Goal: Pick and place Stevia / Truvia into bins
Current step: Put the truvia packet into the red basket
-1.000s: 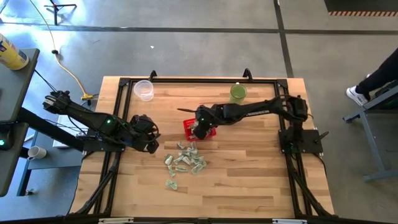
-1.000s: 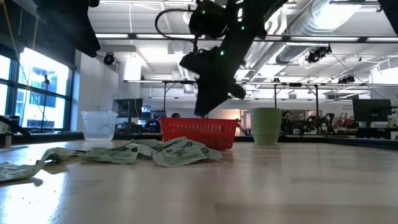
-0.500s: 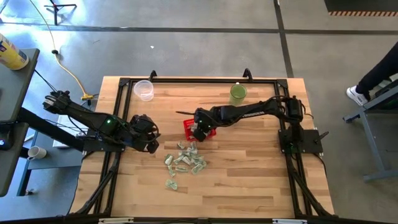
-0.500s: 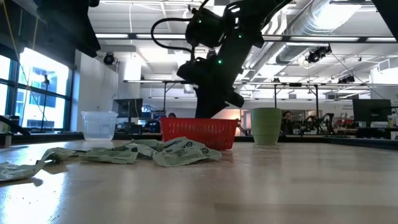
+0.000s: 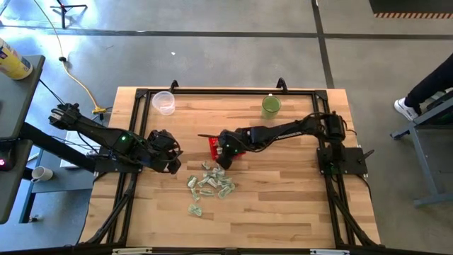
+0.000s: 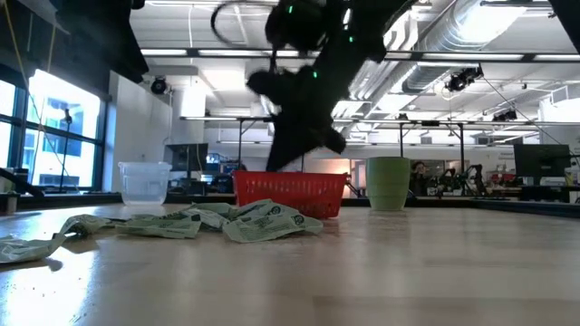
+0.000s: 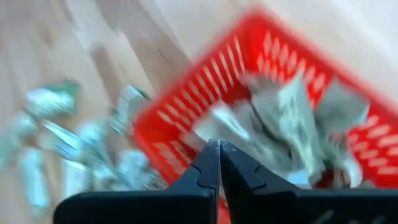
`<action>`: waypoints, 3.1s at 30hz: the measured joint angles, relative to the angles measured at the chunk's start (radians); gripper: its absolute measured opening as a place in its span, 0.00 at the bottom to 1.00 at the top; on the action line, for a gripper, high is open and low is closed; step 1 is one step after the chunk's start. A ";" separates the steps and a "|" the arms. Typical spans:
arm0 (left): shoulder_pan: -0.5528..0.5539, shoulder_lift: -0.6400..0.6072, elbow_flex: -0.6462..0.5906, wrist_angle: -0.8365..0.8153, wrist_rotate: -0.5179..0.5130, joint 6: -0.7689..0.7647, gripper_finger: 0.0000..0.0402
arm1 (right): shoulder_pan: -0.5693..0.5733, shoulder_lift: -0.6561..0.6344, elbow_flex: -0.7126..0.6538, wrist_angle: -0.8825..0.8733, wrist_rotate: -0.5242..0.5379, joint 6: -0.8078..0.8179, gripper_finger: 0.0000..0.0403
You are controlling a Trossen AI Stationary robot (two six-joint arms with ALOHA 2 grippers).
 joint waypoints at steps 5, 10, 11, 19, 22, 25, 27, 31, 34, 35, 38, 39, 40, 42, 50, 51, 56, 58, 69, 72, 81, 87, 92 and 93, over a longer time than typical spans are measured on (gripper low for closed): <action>0.000 0.000 0.000 0.001 0.044 0.014 0.43 | 0.023 -0.048 0.002 0.029 0.017 -0.008 0.02; 0.019 0.014 -0.021 -0.002 0.065 -0.113 0.44 | 0.041 -0.106 0.002 0.000 0.060 -0.026 0.14; 0.036 0.018 -0.030 0.004 0.076 -0.133 0.44 | 0.044 -0.114 0.002 -0.024 0.070 -0.023 0.18; 0.258 0.119 -0.121 0.289 0.417 -0.095 0.44 | 0.093 -0.188 0.002 -0.305 0.139 0.025 0.56; 0.347 0.207 -0.125 0.316 0.490 -0.132 0.44 | 0.121 -0.221 0.001 -0.423 0.207 0.090 0.66; 0.388 0.286 -0.124 0.358 0.544 -0.132 0.44 | 0.153 -0.252 0.001 -0.531 0.288 0.169 0.71; 0.386 0.340 -0.125 0.409 0.564 -0.107 0.44 | 0.173 -0.268 0.001 -0.582 0.321 0.203 0.73; 0.330 0.410 -0.120 0.518 0.612 0.143 0.44 | 0.206 -0.292 0.001 -0.635 0.342 0.224 0.73; 0.274 0.425 -0.114 0.501 0.565 0.441 0.44 | 0.221 -0.292 0.000 -0.647 0.345 0.221 0.73; 0.261 0.425 -0.112 0.488 0.553 0.514 0.44 | 0.224 -0.292 0.000 -0.652 0.344 0.221 0.73; 0.255 0.425 -0.112 0.467 0.529 0.657 0.44 | 0.225 -0.291 0.000 -0.657 0.333 0.223 0.73; 0.255 0.425 -0.112 0.471 0.526 0.703 0.44 | 0.225 -0.290 0.000 -0.657 0.327 0.226 0.73; 0.256 0.425 -0.112 0.479 0.522 0.758 0.44 | 0.225 -0.289 0.000 -0.657 0.322 0.226 0.73; 0.255 0.425 -0.112 0.494 0.514 0.894 0.44 | 0.227 -0.289 0.000 -0.662 0.319 0.221 0.73; 0.256 0.432 -0.111 0.589 0.474 1.363 0.44 | 0.270 -0.289 0.000 -0.733 0.319 0.243 0.73; 0.256 0.441 -0.109 0.599 0.481 1.390 0.44 | 0.277 -0.289 0.000 -0.743 0.319 0.247 0.73; 0.256 0.507 -0.110 0.616 0.526 1.418 0.44 | 0.301 -0.289 0.000 -0.767 0.323 0.262 0.73; 0.256 0.534 -0.111 0.629 0.520 1.419 0.44 | 0.303 -0.289 0.000 -0.767 0.328 0.262 0.73; 0.293 0.605 -0.113 0.661 0.530 1.409 0.44 | 0.301 -0.289 0.000 -0.769 0.333 0.251 0.73; 0.319 0.618 -0.108 0.665 0.539 1.408 0.43 | 0.301 -0.288 0.000 -0.770 0.333 0.252 0.73; 0.343 0.620 -0.070 0.539 0.528 1.408 0.16 | 0.300 -0.288 -0.001 -0.780 0.337 0.251 0.73; 0.341 0.612 0.005 0.344 0.481 1.353 0.07 | 0.300 -0.288 -0.001 -0.781 0.356 0.241 0.73; 0.341 0.559 0.109 0.303 0.423 1.341 0.10 | 0.298 -0.290 -0.001 -0.794 0.380 0.217 0.73; 0.342 0.547 0.125 0.329 0.423 1.340 0.09 | 0.295 -0.290 -0.001 -0.796 0.383 0.211 0.73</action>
